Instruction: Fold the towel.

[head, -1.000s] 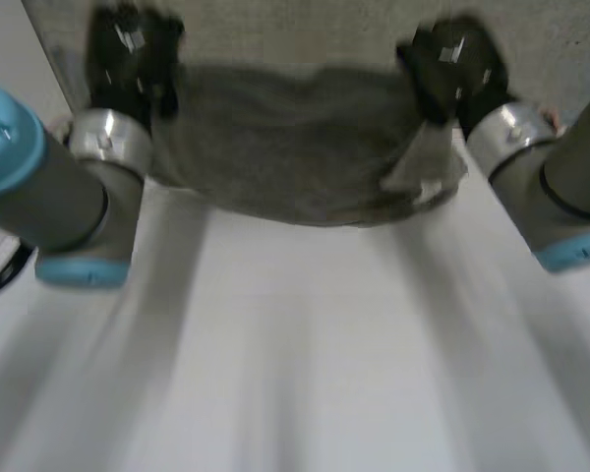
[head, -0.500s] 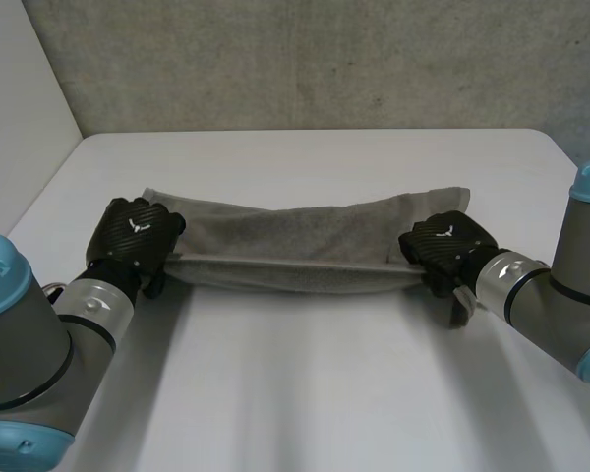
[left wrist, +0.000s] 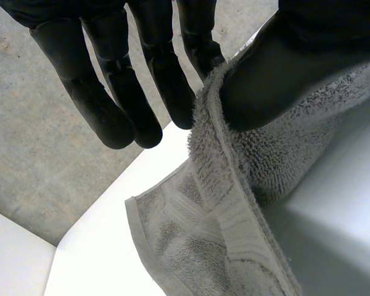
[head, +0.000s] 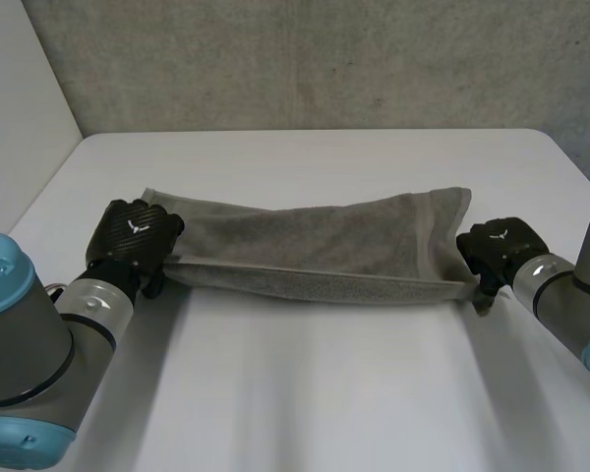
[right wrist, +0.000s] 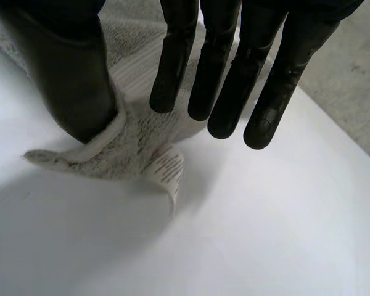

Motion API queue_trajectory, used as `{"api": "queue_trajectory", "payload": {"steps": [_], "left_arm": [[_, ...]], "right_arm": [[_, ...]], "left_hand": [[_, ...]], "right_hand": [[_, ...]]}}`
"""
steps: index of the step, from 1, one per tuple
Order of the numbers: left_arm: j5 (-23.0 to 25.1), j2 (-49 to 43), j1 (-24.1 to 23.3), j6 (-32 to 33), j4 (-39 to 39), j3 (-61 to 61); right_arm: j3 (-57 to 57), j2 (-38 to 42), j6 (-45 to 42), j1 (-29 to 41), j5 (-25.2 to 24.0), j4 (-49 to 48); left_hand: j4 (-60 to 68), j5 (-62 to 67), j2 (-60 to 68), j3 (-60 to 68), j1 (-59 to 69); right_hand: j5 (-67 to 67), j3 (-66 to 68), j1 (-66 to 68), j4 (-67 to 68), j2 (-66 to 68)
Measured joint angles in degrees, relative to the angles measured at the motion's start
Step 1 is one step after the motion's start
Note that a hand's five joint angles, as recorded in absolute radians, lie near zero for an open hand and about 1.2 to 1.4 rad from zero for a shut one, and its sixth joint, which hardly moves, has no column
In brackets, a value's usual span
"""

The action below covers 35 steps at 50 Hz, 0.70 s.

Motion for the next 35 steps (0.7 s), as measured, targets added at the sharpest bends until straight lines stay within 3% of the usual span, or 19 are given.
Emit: {"api": "queue_trajectory", "payload": {"steps": [2, 4, 7, 13, 15, 19, 23, 35], "left_arm": [[0.0, 0.0, 0.0, 0.0, 0.0, 0.0], [0.0, 0.0, 0.0, 0.0, 0.0, 0.0], [0.0, -0.1, 0.0, 0.0, 0.0, -0.2], [0.1, -0.3, 0.0, 0.0, 0.0, -0.7], [0.1, -0.8, 0.0, 0.1, 0.0, -1.0], [0.1, -2.0, 0.0, 0.1, -0.3, -1.6], [0.1, -2.6, 0.2, 0.2, -0.4, -2.4], [0.1, -4.1, 4.3, 0.8, -0.4, -5.4]], "right_arm": [[0.0, 0.2, 0.0, -0.2, 0.0, 0.3], [0.0, 0.6, -0.1, -0.4, -0.2, 1.2], [-0.1, 0.6, -0.1, -0.7, -0.8, 1.9], [-0.2, -1.1, 0.2, -1.1, -2.9, 2.3], [0.0, -2.7, 0.3, -1.4, -3.7, 2.1], [0.7, -6.3, 0.5, -2.7, -5.0, 1.2], [1.2, -7.8, 0.5, -3.6, -5.4, 0.9], [1.4, -7.8, 0.2, -4.2, -5.4, 1.0]], "left_hand": [[0.0, 0.0, 0.0, 0.0, 0.0], [0.0, 0.0, 0.0, 0.0, 0.0], [0.0, 0.0, 0.0, 0.0, 0.0], [0.0, 0.0, 0.0, 0.0, 0.0], [-8.3, -7.4, -7.8, -8.7, -5.6], [-34.2, -32.7, -33.4, -35.0, -29.7], [-43.8, -43.6, -43.6, -45.5, -39.8], [-45.6, -45.9, -45.4, -47.6, -41.6]], "right_hand": [[3.9, 4.3, 4.2, 4.2, 3.7], [19.8, 19.1, 19.4, 19.0, 18.8], [27.4, 26.4, 26.3, 26.4, 25.5], [27.5, 26.8, 26.3, 26.7, 25.5], [27.5, 26.8, 26.3, 26.7, 25.5], [27.5, 26.8, 26.3, 26.7, 25.5], [27.5, 26.8, 26.3, 26.7, 25.5], [27.5, 26.8, 26.3, 26.7, 25.5]]}}
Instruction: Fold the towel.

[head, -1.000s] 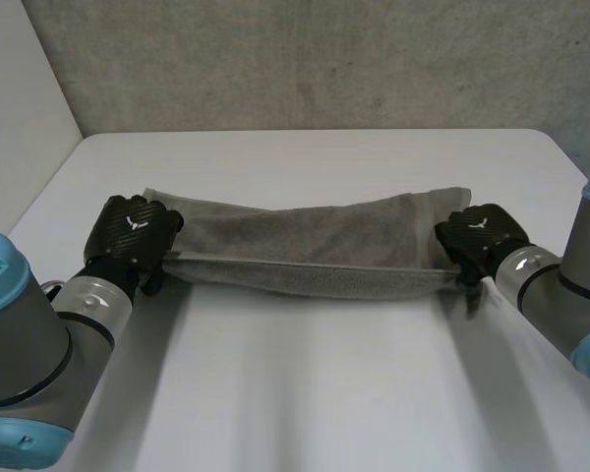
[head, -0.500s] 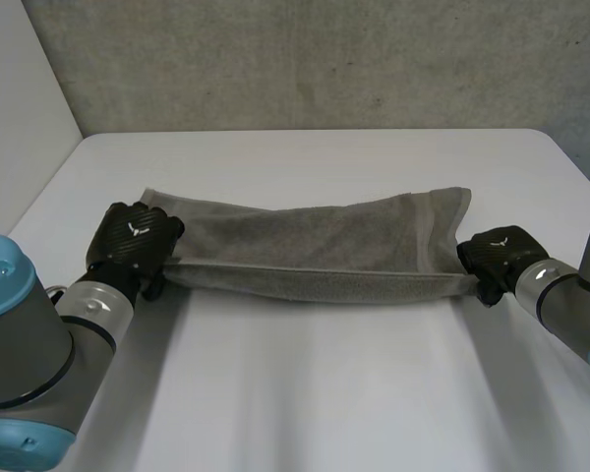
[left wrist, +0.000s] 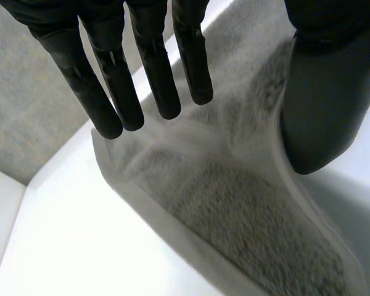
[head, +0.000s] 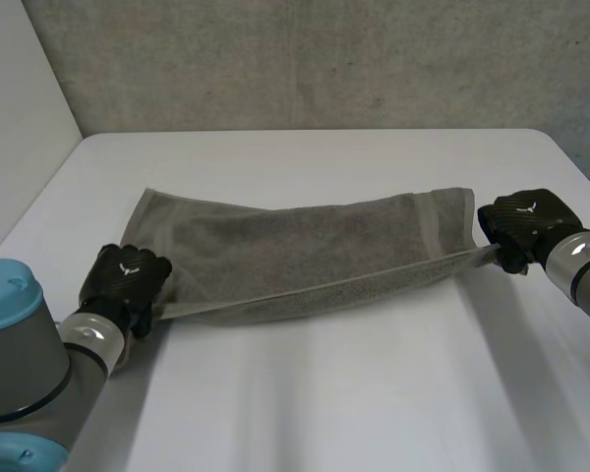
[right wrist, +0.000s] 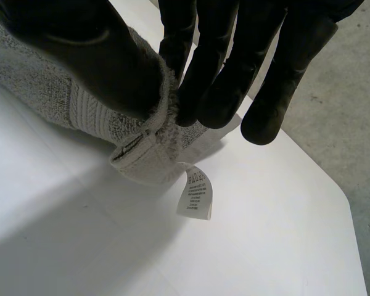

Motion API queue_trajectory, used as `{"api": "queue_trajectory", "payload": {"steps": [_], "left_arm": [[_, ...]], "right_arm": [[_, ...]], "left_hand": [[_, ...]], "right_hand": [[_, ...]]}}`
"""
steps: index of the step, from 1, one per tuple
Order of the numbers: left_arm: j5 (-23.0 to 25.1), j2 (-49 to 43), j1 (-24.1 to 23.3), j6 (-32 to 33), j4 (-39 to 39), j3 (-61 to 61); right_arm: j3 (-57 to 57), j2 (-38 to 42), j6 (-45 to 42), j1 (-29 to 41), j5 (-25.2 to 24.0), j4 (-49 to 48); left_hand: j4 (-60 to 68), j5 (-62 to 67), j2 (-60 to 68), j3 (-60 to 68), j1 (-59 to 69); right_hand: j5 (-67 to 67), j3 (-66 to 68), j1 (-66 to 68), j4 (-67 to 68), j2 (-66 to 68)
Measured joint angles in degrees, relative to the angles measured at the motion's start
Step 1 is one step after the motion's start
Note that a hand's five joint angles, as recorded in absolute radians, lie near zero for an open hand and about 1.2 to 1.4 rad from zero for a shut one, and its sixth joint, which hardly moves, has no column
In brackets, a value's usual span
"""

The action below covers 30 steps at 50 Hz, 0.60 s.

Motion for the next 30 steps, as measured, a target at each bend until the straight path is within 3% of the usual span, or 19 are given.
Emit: {"api": "queue_trajectory", "payload": {"steps": [10, 16, 18, 21, 23, 30], "left_arm": [[0.1, -0.4, 1.3, -0.1, -0.1, -3.1], [0.0, -0.3, 1.9, 0.0, 0.0, -3.9], [-0.1, -0.3, 2.2, 0.0, 0.0, -3.9], [-0.1, 0.0, 2.9, 0.1, 0.0, -3.8], [-0.1, 0.2, 3.3, 0.2, 0.0, -3.6], [0.0, 6.5, 4.7, 0.0, -0.6, -2.1]], "right_arm": [[0.0, 0.2, -0.2, -0.1, 0.0, -0.1], [0.0, 0.1, -0.3, -0.2, 0.1, -0.2], [0.0, 0.0, -0.3, -0.2, 0.2, -0.2], [0.0, -0.4, -0.3, -0.3, 0.3, -0.3], [0.0, -0.8, -0.3, -0.4, 0.3, -0.3], [-0.4, -5.4, 0.1, -0.4, 0.2, 0.0]], "left_hand": [[0.0, 0.1, 0.0, 0.0, 0.0], [5.5, 6.7, 5.3, 6.1, 5.6], [14.7, 15.5, 14.2, 15.1, 14.4], [37.9, 38.3, 37.8, 38.9, 38.4], [44.0, 44.1, 43.9, 45.1, 42.0], [45.3, 44.8, 44.9, 47.2, 42.0]], "right_hand": [[0.0, 0.0, 0.0, 0.0, 0.0], [0.0, 0.0, 0.0, 0.0, 0.0], [0.0, 0.0, 0.0, 0.0, 0.0], [0.0, 0.0, 0.0, 0.0, 0.0], [0.0, 0.0, 0.0, 0.0, 0.0], [0.0, 0.2, 0.0, 0.0, 0.0]]}}
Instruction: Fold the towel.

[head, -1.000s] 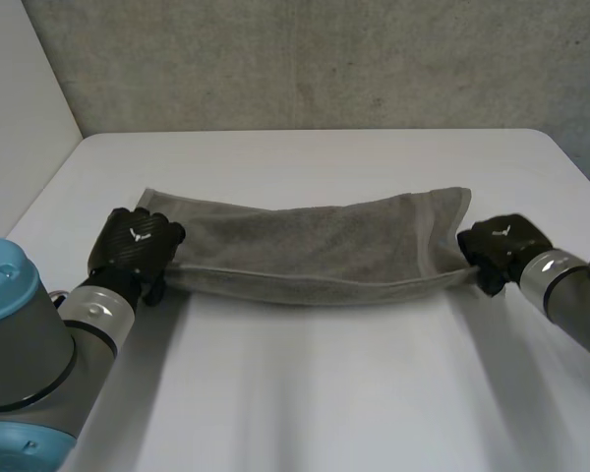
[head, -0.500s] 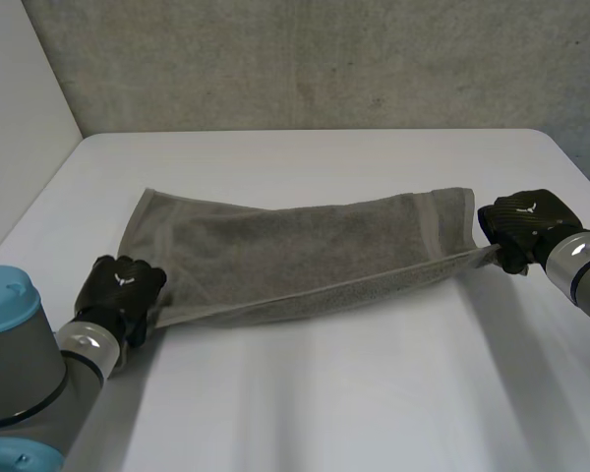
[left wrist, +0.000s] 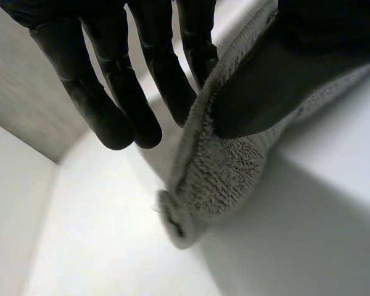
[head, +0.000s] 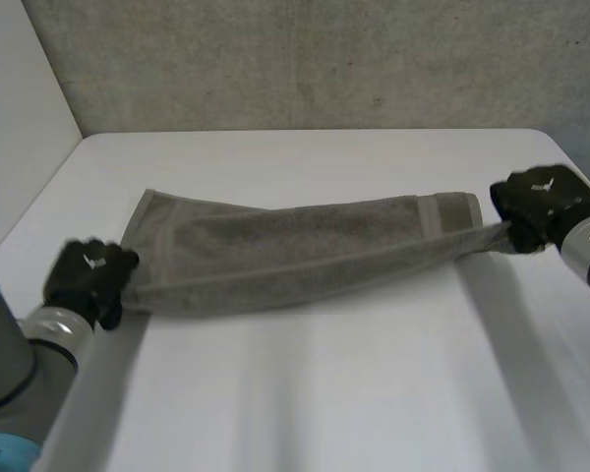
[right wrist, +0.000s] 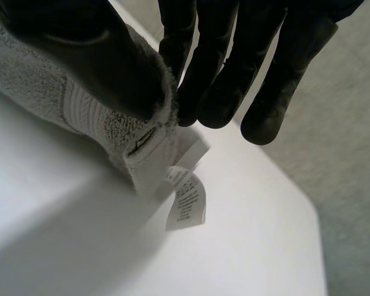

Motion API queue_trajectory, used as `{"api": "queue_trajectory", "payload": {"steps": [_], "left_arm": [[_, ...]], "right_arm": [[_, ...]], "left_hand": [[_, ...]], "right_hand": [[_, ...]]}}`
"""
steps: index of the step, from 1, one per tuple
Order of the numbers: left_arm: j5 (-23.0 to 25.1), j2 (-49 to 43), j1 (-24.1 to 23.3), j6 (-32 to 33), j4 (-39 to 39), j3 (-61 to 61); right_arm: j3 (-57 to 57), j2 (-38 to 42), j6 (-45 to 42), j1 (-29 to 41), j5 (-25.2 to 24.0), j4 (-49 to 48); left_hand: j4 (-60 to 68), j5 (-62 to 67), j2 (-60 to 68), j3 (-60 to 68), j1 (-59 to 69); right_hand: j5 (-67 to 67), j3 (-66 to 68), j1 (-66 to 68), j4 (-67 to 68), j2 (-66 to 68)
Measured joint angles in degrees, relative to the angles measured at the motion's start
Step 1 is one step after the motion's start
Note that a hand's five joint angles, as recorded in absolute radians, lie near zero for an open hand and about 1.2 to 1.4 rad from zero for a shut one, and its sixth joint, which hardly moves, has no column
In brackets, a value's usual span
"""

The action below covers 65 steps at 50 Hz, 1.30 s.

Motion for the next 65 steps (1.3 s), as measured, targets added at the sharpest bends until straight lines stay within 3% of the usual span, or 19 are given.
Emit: {"api": "queue_trajectory", "payload": {"steps": [9, 16, 21, 25, 32, 38, 44, 48, 51, 56, 61, 65], "left_arm": [[1.5, 16.9, 0.3, -0.4, -1.6, 6.4], [4.6, 24.2, 0.2, -1.9, -9.4, 16.4], [5.5, 20.5, 0.4, -3.5, -15.0, 21.8], [5.7, 12.3, 0.4, -4.0, -18.3, 25.3], [5.4, -3.4, 0.1, -2.7, -20.4, 31.7], [4.9, -16.5, -1.2, 0.6, -21.8, 41.7], [5.0, -21.2, -2.1, 2.8, -19.3, 51.7], [4.7, -20.6, -2.5, 1.4, -11.8, 57.2], [4.0, -18.0, -2.6, -2.4, -4.3, 60.0], [3.5, -14.9, -2.3, -8.9, -0.3, 60.7], [4.3, -14.2, -2.0, -13.4, -2.7, 58.5], [5.4, -14.6, -1.7, -14.7, -5.2, 51.5]], "right_arm": [[-4.9, -12.3, 0.0, 0.3, -1.1, 3.7], [-17.5, -17.0, -0.4, -0.6, -4.5, 18.1], [-24.6, -14.1, -1.2, -3.4, -6.6, 26.5], [-27.7, -8.1, -3.3, -5.1, -7.5, 29.6], [-30.8, 4.0, -9.2, -1.6, -3.6, 29.9], [-37.3, 16.0, -14.2, 3.2, 3.3, 28.4], [-46.3, 23.0, -16.0, 6.3, 7.3, 21.0], [-48.5, 23.2, -15.3, 7.2, 8.6, 7.1], [-46.3, 19.4, -14.4, 7.5, 9.5, -8.6], [-41.2, 13.3, -13.5, 7.9, 9.9, -19.5], [-37.9, 11.6, -13.2, 8.0, 9.8, -16.1], [-33.7, 12.5, -13.2, 8.0, 9.3, -7.1]], "left_hand": [[0.0, 0.0, 0.0, 0.2, 0.0], [0.0, 0.0, 0.0, 0.2, 0.0], [0.0, 0.0, 0.0, 0.3, 0.0], [0.0, 0.0, 0.0, 0.3, 0.0], [0.0, 0.0, 0.0, 0.3, 0.0], [0.0, 0.0, 0.0, 0.3, 0.0], [0.2, 0.0, 0.0, 0.4, 0.0], [0.3, 0.0, 0.5, 0.4, 0.0], [0.3, 0.0, 0.5, 0.4, 0.0], [0.3, 0.0, 0.5, 0.4, 0.0], [0.3, 0.0, 0.5, 0.4, 0.0], [0.3, 0.0, 0.5, 0.4, 0.0]], "right_hand": [[0.0, 0.0, 0.0, 0.0, 0.0], [0.0, 0.1, 0.0, 0.0, 0.0], [0.0, 0.1, 0.0, 0.0, 0.0], [0.0, 0.1, 0.0, 0.0, 0.0], [0.0, 0.1, 0.0, 0.0, 0.0], [0.0, 0.1, 0.0, 0.0, 0.0], [0.0, 0.1, 0.0, 0.0, 0.0], [0.0, 0.1, 0.0, 0.0, 0.0], [0.0, 0.1, 0.0, 0.0, 0.0], [0.3, 0.1, 0.0, 0.0, 0.0], [0.4, 0.1, 0.0, 0.0, 0.0], [0.4, 0.1, 0.0, 0.0, 0.0]]}}
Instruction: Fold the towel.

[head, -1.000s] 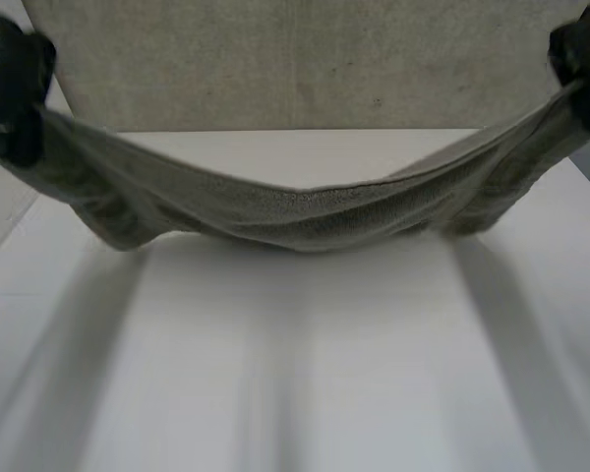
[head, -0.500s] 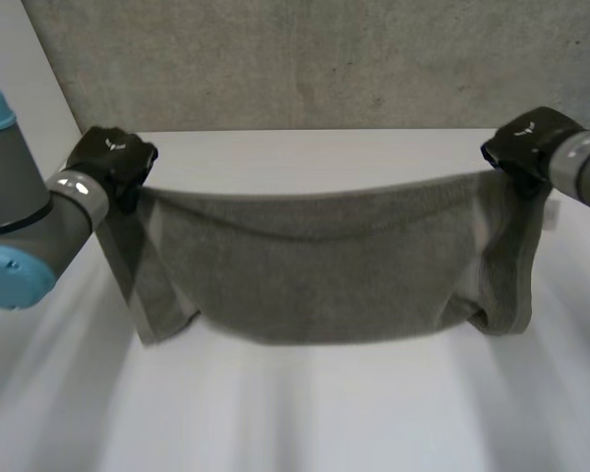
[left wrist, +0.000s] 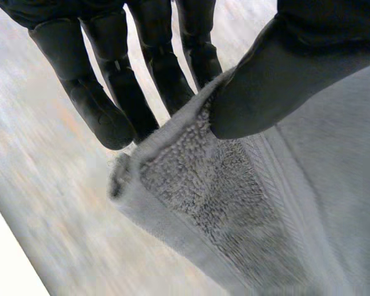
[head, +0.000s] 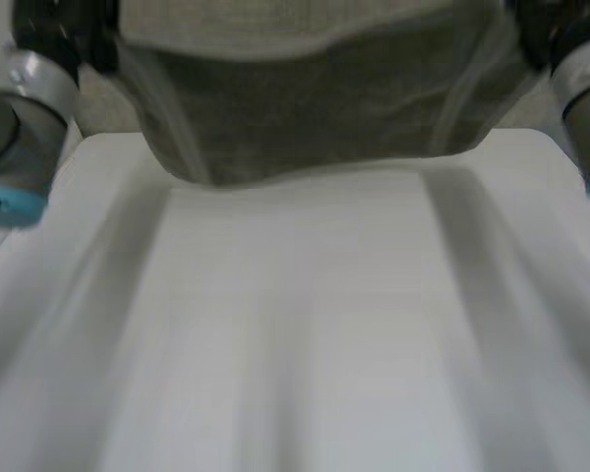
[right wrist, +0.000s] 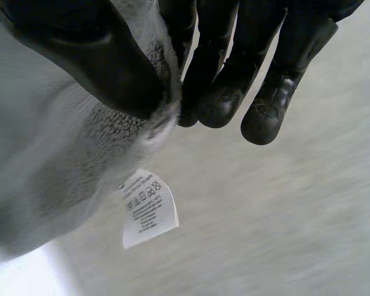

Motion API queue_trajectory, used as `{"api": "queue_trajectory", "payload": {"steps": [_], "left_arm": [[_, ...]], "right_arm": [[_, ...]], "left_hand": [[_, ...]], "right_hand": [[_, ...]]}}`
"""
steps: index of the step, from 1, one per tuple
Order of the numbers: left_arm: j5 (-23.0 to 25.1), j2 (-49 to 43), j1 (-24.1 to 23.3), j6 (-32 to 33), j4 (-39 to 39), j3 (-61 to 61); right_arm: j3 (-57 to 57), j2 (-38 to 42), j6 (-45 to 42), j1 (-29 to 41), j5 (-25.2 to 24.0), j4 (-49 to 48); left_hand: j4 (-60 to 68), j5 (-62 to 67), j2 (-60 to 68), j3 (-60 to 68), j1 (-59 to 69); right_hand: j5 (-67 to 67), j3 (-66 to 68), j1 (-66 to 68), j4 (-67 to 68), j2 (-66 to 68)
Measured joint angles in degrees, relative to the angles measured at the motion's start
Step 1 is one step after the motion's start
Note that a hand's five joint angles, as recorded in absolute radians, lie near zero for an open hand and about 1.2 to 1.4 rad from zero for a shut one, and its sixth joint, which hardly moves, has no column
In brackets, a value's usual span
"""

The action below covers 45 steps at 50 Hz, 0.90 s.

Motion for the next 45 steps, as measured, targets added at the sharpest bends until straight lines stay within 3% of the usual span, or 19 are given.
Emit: {"api": "queue_trajectory", "payload": {"steps": [7, 13, 22, 29, 35, 40, 45], "left_arm": [[1.5, 0.0, 0.0, 1.7, -0.7, -14.6], [4.4, 1.2, -0.3, 8.3, 0.4, -27.5], [6.7, 9.9, 0.8, 17.6, 1.0, -41.7], [7.4, 24.8, 5.1, 18.0, -0.5, -48.0], [9.8, 34.4, 7.0, 15.7, -2.4, -51.2], [11.5, 35.3, 7.1, 13.5, -2.8, -51.9], [12.1, 28.7, 6.6, 12.5, -2.4, -49.9]], "right_arm": [[11.2, 1.1, 0.0, -0.3, -1.0, 7.5], [22.6, 0.5, -0.1, -0.8, -2.6, 7.9], [37.0, -11.5, 0.0, -4.9, -7.6, 7.5], [41.1, -26.8, 0.0, -10.5, -12.7, 11.6], [40.6, -33.6, -0.5, -14.9, -20.2, 18.1], [39.5, -33.2, -0.8, -17.1, -24.2, 20.6], [36.7, -26.3, -1.0, -17.2, -24.7, 21.2]], "left_hand": [[0.0, 0.0, 0.0, 0.0, 0.0], [0.0, 0.0, 0.0, 0.1, 0.0], [0.0, 0.0, 0.0, 0.1, 0.0], [0.0, 0.0, 0.0, 0.1, 0.0], [0.0, 0.0, 0.0, 0.1, 0.0], [0.0, 0.0, 0.0, 0.1, 0.0], [0.0, 0.0, 0.0, 0.1, 0.0]], "right_hand": [[0.0, 0.0, 0.0, 0.0, 0.0], [0.0, 0.0, 0.0, 0.0, 0.0], [0.0, 0.0, 0.0, 0.0, 0.0], [0.0, 0.0, 0.0, 0.0, 0.0], [0.0, 0.0, 0.0, 0.0, 0.0], [0.0, 0.0, 0.0, 0.0, 0.0], [0.0, 0.0, 0.0, 0.0, 0.0]]}}
